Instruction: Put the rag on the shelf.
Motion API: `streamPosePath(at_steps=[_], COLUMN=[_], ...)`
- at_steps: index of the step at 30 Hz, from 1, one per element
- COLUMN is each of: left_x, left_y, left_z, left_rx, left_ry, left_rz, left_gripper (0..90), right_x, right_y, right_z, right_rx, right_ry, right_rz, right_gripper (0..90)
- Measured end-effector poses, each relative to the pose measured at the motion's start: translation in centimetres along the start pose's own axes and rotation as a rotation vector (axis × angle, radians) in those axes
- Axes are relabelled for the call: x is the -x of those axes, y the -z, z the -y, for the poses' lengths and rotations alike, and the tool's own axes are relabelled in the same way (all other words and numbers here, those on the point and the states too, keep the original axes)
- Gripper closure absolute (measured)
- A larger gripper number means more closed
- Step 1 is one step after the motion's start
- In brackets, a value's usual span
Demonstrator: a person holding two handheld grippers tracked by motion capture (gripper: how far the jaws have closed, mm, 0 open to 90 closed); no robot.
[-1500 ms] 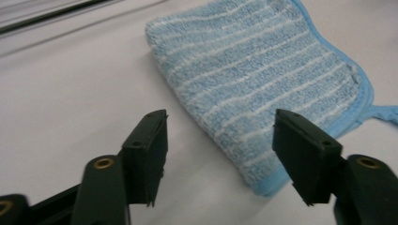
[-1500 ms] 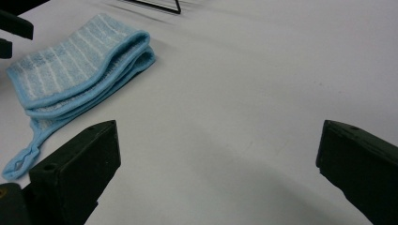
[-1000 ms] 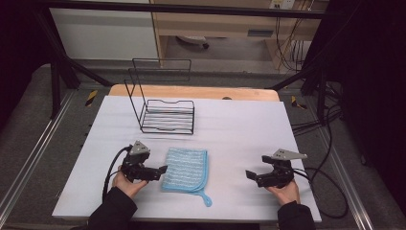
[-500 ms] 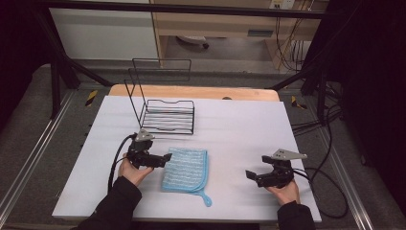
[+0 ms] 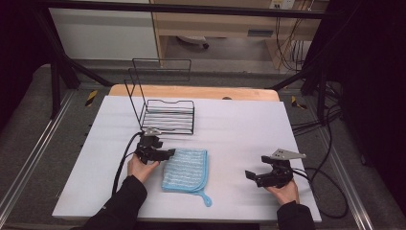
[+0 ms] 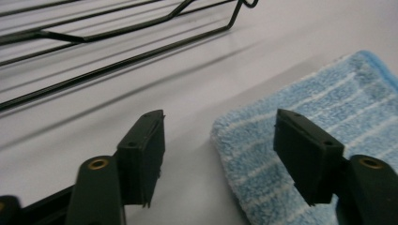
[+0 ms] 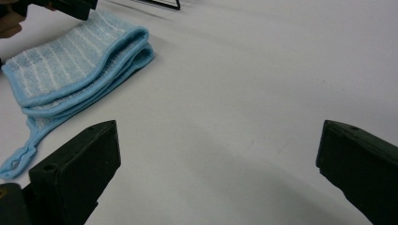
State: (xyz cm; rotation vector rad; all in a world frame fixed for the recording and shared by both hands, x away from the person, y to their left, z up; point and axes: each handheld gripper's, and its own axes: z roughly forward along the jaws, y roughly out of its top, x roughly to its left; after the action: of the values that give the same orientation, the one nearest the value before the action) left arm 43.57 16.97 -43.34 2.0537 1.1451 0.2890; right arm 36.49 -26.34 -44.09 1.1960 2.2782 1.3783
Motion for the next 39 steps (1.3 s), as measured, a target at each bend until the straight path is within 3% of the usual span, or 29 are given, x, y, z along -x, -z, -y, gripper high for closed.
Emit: streamPosePath(at_steps=[9, 16, 21, 27, 34, 35, 39], left_x=[0.0, 0.2, 0.4, 0.8, 0.8, 0.8, 0.7], left_y=[-0.8, -1.0, -1.0, -1.1, -1.2, -1.2, -1.2], left_z=[0.4, 0.7, 0.7, 0.9, 0.9, 0.9, 0.9], left_rx=[-0.043, -0.049, -0.05, -0.045, -0.044, -0.045, -0.046], left_ry=[0.035, 0.053, 0.052, 0.032, 0.025, 0.024, 0.022], left_rz=[0.057, 0.064, 0.062, 0.043, 0.042, 0.042, 0.042], left_gripper=[60.4, 71.4, 74.7, 76.4, 76.6, 76.6, 76.6], right_x=[-0.1, -0.2, -0.6, -1.5, -3.4, -4.0, -4.9], right_y=[0.0, -0.2, -0.5, -1.3, -3.3, -4.1, -5.7], right_z=[-0.1, -0.2, -0.5, -1.4, -3.1, -3.7, -4.5], right_rx=[-0.002, -0.019, -0.033, -0.014, -0.004, -0.014, -0.034], right_ry=[0.002, -0.004, -0.002, 0.016, 0.035, 0.033, 0.045], right_rz=[-0.002, -0.003, 0.009, 0.013, -0.018, -0.039, -0.046], right_gripper=[0.8, 0.8, 0.6, 0.5, 0.5, 1.5, 1.7])
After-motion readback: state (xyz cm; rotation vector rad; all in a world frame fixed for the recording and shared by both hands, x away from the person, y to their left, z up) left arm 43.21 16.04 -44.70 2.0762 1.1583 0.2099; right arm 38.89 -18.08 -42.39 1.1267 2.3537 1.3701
